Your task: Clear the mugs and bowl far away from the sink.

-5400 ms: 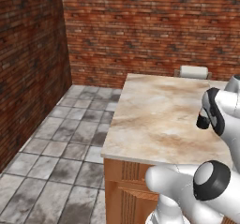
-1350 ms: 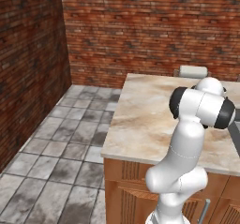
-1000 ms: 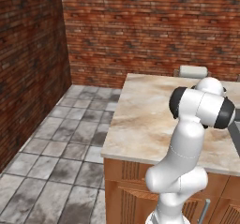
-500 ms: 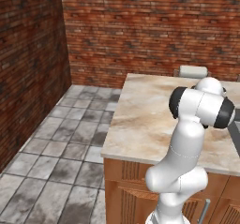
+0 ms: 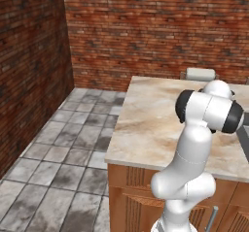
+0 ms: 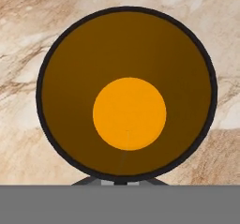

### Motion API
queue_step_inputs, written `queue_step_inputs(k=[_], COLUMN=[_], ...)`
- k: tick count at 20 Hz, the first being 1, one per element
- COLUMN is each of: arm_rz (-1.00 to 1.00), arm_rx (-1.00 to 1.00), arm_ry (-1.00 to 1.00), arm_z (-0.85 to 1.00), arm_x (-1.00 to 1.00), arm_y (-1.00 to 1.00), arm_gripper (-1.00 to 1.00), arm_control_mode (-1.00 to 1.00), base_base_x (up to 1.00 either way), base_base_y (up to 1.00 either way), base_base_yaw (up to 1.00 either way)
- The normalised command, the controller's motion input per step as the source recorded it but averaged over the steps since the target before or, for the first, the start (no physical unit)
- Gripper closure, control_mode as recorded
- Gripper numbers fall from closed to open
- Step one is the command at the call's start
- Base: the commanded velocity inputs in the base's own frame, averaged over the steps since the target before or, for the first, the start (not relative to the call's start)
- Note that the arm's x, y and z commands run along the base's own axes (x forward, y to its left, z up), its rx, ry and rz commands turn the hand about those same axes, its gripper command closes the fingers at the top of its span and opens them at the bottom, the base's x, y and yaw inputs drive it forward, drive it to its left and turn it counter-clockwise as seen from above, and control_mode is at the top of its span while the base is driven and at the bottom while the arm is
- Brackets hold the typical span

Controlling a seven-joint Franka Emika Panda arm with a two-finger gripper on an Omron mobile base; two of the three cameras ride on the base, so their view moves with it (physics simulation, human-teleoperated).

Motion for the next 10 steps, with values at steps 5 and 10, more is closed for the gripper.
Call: queue_step_inputs(k=[5,10], arm_rz=[-0.01,-0.05], arm_rx=[0.00,-0.04], arm_ry=[0.00,-0.05], arm_z=[0.44,0.88], arm_x=[-0.42,-0.63], arm_y=[0.08,0.51], arm_gripper=[1.00,1.00], arm_control_mode=[-1.00,-1.00], base_base_x=[0.00,0.00], base_base_y=[0.00,0.00], base_base_yaw=[0.00,0.00])
